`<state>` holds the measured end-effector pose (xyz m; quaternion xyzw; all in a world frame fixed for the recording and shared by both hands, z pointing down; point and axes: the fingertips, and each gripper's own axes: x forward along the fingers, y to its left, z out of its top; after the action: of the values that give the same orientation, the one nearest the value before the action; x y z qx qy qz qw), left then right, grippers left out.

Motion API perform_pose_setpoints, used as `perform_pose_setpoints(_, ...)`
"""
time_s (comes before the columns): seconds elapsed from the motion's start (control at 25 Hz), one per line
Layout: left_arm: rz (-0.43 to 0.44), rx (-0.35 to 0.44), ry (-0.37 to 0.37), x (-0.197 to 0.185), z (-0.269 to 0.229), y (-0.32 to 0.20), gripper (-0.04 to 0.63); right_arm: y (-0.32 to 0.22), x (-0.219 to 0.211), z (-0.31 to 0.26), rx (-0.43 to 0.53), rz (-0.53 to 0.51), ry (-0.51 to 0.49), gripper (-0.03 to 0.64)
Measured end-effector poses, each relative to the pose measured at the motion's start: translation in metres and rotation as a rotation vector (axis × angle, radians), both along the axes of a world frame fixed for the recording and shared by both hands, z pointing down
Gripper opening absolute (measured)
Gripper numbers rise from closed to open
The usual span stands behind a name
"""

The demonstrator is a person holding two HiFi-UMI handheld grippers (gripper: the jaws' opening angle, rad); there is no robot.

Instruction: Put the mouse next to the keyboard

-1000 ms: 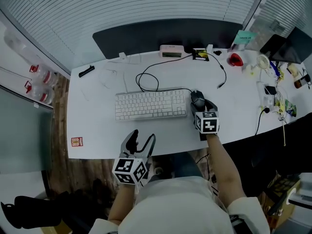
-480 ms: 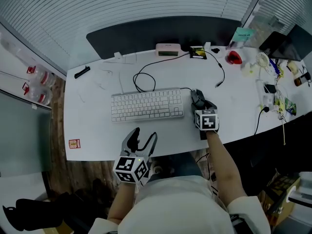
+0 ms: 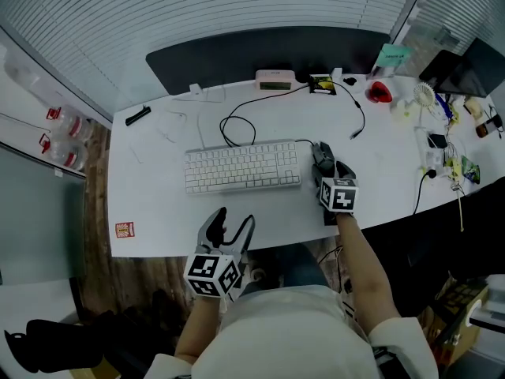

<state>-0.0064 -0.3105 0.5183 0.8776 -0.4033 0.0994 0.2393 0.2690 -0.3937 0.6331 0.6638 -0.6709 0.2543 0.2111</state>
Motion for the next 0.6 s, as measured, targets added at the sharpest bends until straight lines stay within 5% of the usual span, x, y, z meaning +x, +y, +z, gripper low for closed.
perform_pose_setpoints(0.28,0.012,0.01,-0.004,-0.015,-0.004,0.022,0.282,0.039,-0.028,-0.027,0.079,-0.003,-0.027,0.301)
perform_pose_setpoints(0.6,0.014,0.037,-0.019,-0.036,-0.014,0.051,0.27,0.09,-0.076,-0.085,0.219,-0.04,-0.02,0.163)
